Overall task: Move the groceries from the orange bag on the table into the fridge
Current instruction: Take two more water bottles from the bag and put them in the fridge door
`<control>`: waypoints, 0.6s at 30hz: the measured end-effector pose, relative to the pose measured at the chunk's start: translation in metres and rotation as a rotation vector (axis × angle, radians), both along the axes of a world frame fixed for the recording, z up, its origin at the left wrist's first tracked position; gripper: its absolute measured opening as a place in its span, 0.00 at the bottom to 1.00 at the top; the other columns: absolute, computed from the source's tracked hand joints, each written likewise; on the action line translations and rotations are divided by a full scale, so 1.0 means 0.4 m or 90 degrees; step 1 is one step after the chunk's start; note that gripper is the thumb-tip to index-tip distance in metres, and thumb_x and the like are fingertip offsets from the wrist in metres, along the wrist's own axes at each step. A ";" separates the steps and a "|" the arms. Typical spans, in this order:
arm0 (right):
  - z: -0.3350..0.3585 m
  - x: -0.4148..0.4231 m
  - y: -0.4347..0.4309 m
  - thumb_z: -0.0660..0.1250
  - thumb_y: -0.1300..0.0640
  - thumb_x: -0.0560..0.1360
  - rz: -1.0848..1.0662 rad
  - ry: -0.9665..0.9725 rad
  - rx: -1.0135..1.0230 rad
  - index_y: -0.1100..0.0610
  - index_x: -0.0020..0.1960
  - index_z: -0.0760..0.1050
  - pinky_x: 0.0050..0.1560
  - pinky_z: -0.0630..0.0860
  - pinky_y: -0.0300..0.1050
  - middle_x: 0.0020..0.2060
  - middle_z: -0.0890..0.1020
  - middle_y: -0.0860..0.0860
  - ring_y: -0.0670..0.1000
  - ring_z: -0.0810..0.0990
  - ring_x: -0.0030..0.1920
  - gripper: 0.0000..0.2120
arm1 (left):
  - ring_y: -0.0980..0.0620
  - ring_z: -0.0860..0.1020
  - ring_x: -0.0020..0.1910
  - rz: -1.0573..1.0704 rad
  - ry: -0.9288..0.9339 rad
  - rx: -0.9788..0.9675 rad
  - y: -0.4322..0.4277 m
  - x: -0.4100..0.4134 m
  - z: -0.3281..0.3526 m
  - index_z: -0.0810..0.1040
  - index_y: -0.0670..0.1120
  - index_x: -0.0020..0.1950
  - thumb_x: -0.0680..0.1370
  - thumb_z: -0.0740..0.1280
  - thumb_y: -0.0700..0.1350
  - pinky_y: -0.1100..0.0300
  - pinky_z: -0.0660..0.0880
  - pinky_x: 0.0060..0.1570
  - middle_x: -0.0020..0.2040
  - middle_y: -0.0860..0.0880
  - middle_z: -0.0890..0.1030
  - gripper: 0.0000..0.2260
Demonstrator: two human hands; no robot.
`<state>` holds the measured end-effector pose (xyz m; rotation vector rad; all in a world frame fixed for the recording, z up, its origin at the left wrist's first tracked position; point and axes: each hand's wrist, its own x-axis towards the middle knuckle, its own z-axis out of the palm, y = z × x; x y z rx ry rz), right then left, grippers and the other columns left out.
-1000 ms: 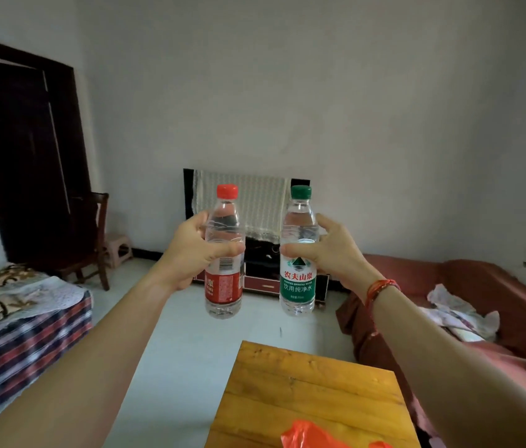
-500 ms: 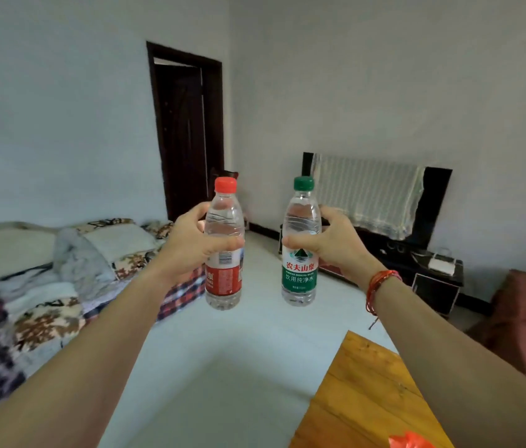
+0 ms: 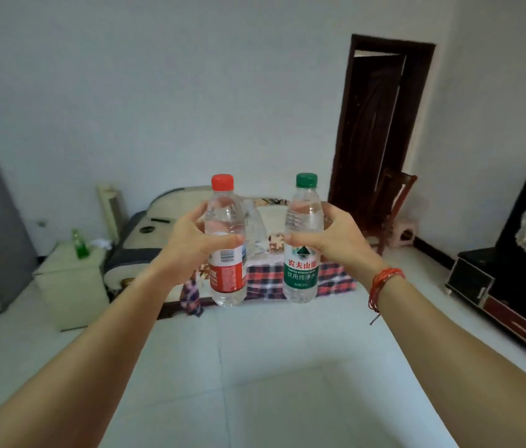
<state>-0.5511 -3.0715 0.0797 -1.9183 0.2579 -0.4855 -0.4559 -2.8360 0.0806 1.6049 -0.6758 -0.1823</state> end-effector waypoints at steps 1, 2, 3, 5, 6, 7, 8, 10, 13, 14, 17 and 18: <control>-0.002 0.020 0.018 0.85 0.48 0.55 0.025 0.001 0.004 0.47 0.65 0.77 0.56 0.83 0.58 0.57 0.84 0.47 0.51 0.86 0.52 0.40 | 0.50 0.85 0.47 0.028 -0.001 0.004 0.026 -0.010 -0.001 0.76 0.51 0.63 0.69 0.76 0.34 0.43 0.79 0.54 0.48 0.50 0.86 0.26; -0.003 0.038 0.039 0.85 0.45 0.53 0.052 -0.001 0.006 0.45 0.65 0.77 0.56 0.83 0.58 0.60 0.83 0.46 0.52 0.86 0.53 0.41 | 0.49 0.85 0.48 0.057 -0.002 0.004 0.053 -0.016 -0.002 0.76 0.50 0.64 0.69 0.76 0.34 0.43 0.79 0.54 0.49 0.50 0.86 0.26; -0.003 0.054 0.062 0.84 0.44 0.52 0.080 -0.003 0.006 0.43 0.64 0.77 0.55 0.83 0.58 0.61 0.82 0.46 0.52 0.86 0.53 0.41 | 0.49 0.85 0.49 0.082 -0.002 0.003 0.084 -0.022 -0.003 0.75 0.51 0.64 0.69 0.77 0.35 0.43 0.78 0.55 0.50 0.49 0.86 0.27; -0.002 0.082 0.113 0.83 0.45 0.53 0.131 -0.006 -0.004 0.42 0.62 0.77 0.54 0.83 0.58 0.60 0.81 0.44 0.53 0.85 0.53 0.38 | 0.49 0.84 0.51 0.127 -0.002 0.002 0.147 -0.036 -0.003 0.75 0.52 0.65 0.68 0.77 0.35 0.43 0.77 0.55 0.52 0.49 0.86 0.28; 0.001 0.092 0.144 0.83 0.48 0.56 0.157 -0.007 -0.009 0.42 0.60 0.77 0.54 0.83 0.58 0.58 0.81 0.42 0.53 0.85 0.52 0.34 | 0.49 0.84 0.52 0.150 -0.002 0.000 0.182 -0.045 -0.003 0.75 0.52 0.64 0.68 0.77 0.35 0.42 0.77 0.56 0.52 0.48 0.86 0.28; 0.002 0.104 0.176 0.83 0.52 0.60 0.184 -0.007 -0.009 0.41 0.57 0.77 0.53 0.83 0.58 0.54 0.80 0.39 0.52 0.85 0.51 0.29 | 0.49 0.84 0.51 0.174 -0.002 -0.003 0.217 -0.056 -0.003 0.76 0.52 0.64 0.68 0.77 0.34 0.42 0.77 0.56 0.51 0.48 0.86 0.28; 0.002 0.117 0.208 0.83 0.55 0.63 0.211 -0.007 -0.010 0.40 0.55 0.75 0.54 0.83 0.58 0.51 0.79 0.38 0.51 0.84 0.50 0.26 | 0.48 0.85 0.51 0.199 -0.001 -0.008 0.253 -0.067 -0.003 0.75 0.50 0.65 0.68 0.77 0.33 0.42 0.77 0.56 0.51 0.48 0.86 0.28; 0.003 0.137 0.279 0.83 0.56 0.65 0.263 -0.010 -0.018 0.38 0.53 0.72 0.55 0.83 0.58 0.49 0.80 0.39 0.49 0.84 0.50 0.27 | 0.47 0.85 0.50 0.242 0.003 -0.022 0.329 -0.090 -0.008 0.75 0.48 0.65 0.68 0.76 0.32 0.44 0.78 0.55 0.51 0.46 0.86 0.28; 0.006 0.150 0.400 0.83 0.56 0.64 0.331 -0.009 -0.020 0.37 0.52 0.73 0.56 0.82 0.59 0.50 0.83 0.44 0.50 0.84 0.50 0.27 | 0.47 0.85 0.51 0.307 0.000 -0.027 0.451 -0.132 -0.021 0.76 0.50 0.64 0.68 0.76 0.32 0.46 0.79 0.53 0.50 0.45 0.86 0.28; 0.004 0.152 0.439 0.83 0.56 0.63 0.347 -0.007 -0.021 0.37 0.52 0.73 0.56 0.81 0.60 0.52 0.84 0.45 0.51 0.84 0.52 0.27 | 0.47 0.85 0.51 0.328 -0.001 -0.029 0.489 -0.148 -0.024 0.76 0.50 0.64 0.68 0.76 0.32 0.47 0.79 0.53 0.50 0.45 0.86 0.28; -0.007 0.152 0.550 0.83 0.57 0.63 0.398 -0.005 -0.015 0.40 0.55 0.77 0.55 0.82 0.59 0.53 0.85 0.48 0.52 0.85 0.53 0.27 | 0.47 0.85 0.50 0.380 -0.002 -0.025 0.595 -0.201 -0.031 0.77 0.49 0.62 0.67 0.76 0.31 0.48 0.79 0.51 0.49 0.45 0.86 0.27; -0.013 0.150 0.584 0.83 0.58 0.63 0.416 -0.002 -0.008 0.42 0.56 0.78 0.55 0.83 0.58 0.53 0.85 0.48 0.52 0.85 0.52 0.27 | 0.47 0.85 0.49 0.394 0.000 -0.023 0.628 -0.220 -0.033 0.77 0.49 0.62 0.67 0.76 0.31 0.49 0.79 0.51 0.49 0.46 0.86 0.27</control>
